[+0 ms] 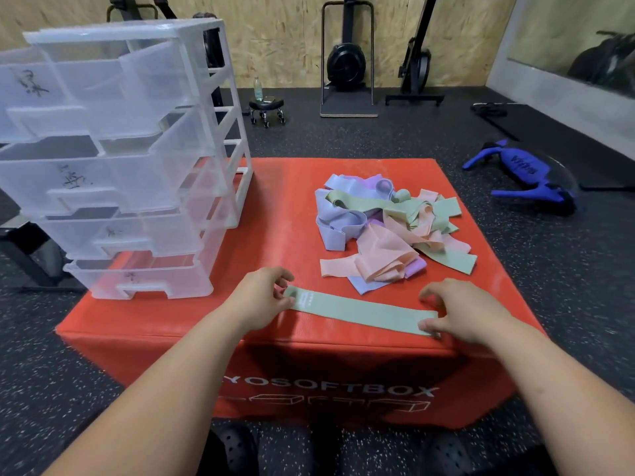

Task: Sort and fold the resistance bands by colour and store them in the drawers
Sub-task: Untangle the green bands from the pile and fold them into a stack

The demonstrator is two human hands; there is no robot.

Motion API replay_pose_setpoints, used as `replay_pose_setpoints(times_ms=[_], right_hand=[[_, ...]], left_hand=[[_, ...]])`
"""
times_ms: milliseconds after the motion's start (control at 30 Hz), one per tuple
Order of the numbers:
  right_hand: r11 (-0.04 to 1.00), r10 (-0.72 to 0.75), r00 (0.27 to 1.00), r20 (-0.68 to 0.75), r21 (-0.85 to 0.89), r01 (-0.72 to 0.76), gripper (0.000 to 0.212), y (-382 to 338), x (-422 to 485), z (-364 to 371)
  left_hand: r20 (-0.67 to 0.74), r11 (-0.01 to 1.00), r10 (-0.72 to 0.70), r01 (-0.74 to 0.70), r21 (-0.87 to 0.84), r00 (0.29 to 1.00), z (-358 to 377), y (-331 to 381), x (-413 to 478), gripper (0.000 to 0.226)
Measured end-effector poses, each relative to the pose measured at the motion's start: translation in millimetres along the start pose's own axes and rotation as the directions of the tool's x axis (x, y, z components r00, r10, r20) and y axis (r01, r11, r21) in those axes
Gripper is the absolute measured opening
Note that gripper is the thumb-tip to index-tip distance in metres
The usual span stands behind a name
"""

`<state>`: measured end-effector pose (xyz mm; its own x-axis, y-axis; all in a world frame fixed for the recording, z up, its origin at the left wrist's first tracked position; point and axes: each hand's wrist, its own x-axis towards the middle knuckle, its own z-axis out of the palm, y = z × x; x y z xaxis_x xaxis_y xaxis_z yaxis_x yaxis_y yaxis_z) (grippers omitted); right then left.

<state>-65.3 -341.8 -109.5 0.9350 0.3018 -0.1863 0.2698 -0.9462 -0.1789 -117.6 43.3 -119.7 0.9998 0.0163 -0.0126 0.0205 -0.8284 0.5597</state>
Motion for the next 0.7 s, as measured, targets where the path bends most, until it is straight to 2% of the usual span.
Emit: replay_pose_setpoints(times_ms=[100,200,267,333,433,500,600,700], right_hand=[[0.992,0.090,0.994,0.068,0.084,-0.096,0.048,-2,2,1],[0.939,0.093,0.996,0.000,0.333,-0.087,0.040,-8,5,-2],[0.849,0.019,0.995,-0.100,0.528,0.037,0.042,-18,4,-8],[0.711,-0.053,0.975,-0.215,0.678,0.188,0.043,-36,-2,-17],[0.470,-0.095,0.951,-0.294,0.829,0.303,0.042,-66,-13,-30],[0.369,-0.109,0.941,-0.321,0.866,0.338,0.039,-82,-19,-36],[0.288,-0.049,0.934,-0.355,0.890,0.353,0.034,-92,-19,-35],[0.284,-0.001,0.944,-0.329,0.905,0.315,0.033,-93,-16,-32]], left_hand=[[-0.005,0.990,0.042,-0.040,0.137,0.999,7,4,1,0.045],[-0.018,0.959,0.092,-0.084,0.270,0.996,10,15,0,0.053],[-0.039,0.969,0.194,-0.185,0.161,0.980,10,29,0,0.051],[-0.069,0.957,0.284,-0.287,-0.037,0.956,10,49,-3,0.044],[-0.057,0.903,0.308,-0.310,-0.298,0.950,11,83,-8,0.040],[-0.032,0.874,0.327,-0.316,-0.369,0.944,12,100,-11,0.034],[-0.041,0.860,0.312,-0.301,-0.412,0.949,14,105,-8,0.022],[-0.098,0.856,0.218,-0.238,-0.459,0.971,14,104,-3,0.014]])
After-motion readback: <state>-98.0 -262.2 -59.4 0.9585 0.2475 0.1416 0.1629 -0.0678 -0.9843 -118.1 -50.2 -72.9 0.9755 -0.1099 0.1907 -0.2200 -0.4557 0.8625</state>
